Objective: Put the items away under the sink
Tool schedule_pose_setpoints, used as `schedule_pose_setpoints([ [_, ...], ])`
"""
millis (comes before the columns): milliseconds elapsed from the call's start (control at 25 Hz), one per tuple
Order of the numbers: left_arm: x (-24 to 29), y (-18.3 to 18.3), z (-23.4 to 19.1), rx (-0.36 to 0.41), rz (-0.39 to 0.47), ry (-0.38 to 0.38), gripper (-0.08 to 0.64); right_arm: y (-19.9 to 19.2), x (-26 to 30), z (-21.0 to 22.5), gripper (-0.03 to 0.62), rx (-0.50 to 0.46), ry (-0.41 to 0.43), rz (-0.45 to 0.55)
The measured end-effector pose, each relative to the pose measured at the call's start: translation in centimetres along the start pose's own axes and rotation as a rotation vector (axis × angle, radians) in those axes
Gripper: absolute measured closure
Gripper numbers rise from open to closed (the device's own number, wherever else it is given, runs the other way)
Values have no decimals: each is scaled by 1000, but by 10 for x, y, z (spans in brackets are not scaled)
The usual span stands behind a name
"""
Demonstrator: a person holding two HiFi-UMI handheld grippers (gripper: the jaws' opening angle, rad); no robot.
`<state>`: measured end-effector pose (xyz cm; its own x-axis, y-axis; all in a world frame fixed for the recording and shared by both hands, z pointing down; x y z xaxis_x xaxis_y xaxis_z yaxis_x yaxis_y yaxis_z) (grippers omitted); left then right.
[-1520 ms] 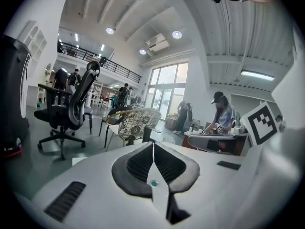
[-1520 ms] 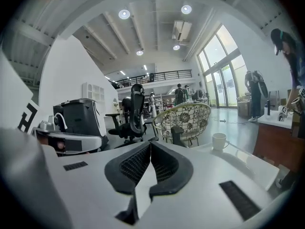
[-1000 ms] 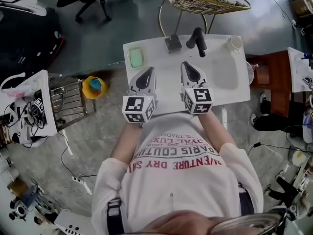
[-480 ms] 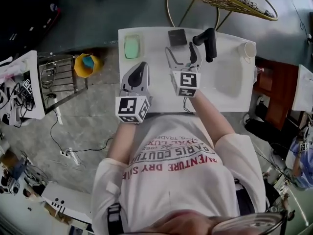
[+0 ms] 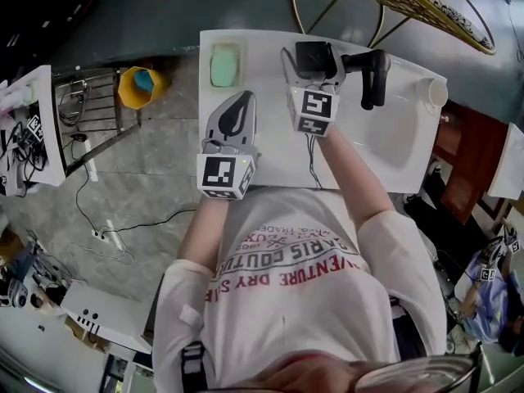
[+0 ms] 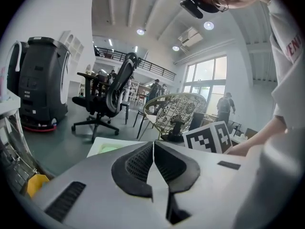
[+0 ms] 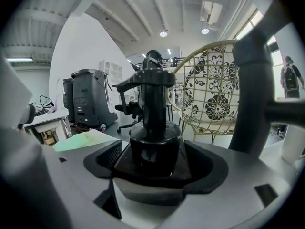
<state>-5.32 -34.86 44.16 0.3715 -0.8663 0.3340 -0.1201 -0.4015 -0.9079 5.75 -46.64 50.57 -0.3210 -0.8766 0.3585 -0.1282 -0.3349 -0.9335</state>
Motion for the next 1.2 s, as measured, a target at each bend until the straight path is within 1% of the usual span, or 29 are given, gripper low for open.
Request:
schedule_pose_setpoints([
  [120,0,-8,-2,-10,-18,-2,532,-4,8,1,202,-21,-34,8],
  [240,0,-13,-6,-14,-31,-5,532,-8,11,1,202,-44,-58,-6],
  [440,1,-12,-10,-24,-40,-22,532,-6,12,1,204,-52,-38,-37],
  [640,-3,-12,-4,1,-45,-64,532,-6,9,-2,206,-61,9,-70],
  [720,-6,-10,-1,4,-48,-83,532,-5,4,-2,210,-43,18,-88],
  [840,-10,-6,5,14,-50,-112,532,-5,-9,-1,210,18,14,-107],
  [1040,-19,4,12,46,-36,-179,532,14,-48,-10,212,54,3,-66],
  [1200,-32,5,17,34,-38,-242,532,18,-89,-24,212,83,-14,-49],
])
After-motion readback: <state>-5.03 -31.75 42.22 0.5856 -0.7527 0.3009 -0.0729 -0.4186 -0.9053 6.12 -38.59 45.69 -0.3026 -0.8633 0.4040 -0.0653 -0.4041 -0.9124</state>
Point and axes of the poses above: the fingertips, and each gripper's own axes: x forward along the fingers, z to its right, y out of its top, the point moved 1 cm from there along -x, backward along the fingers, and after that the axes turned 2 degrees about z, right-handed, at the moved point
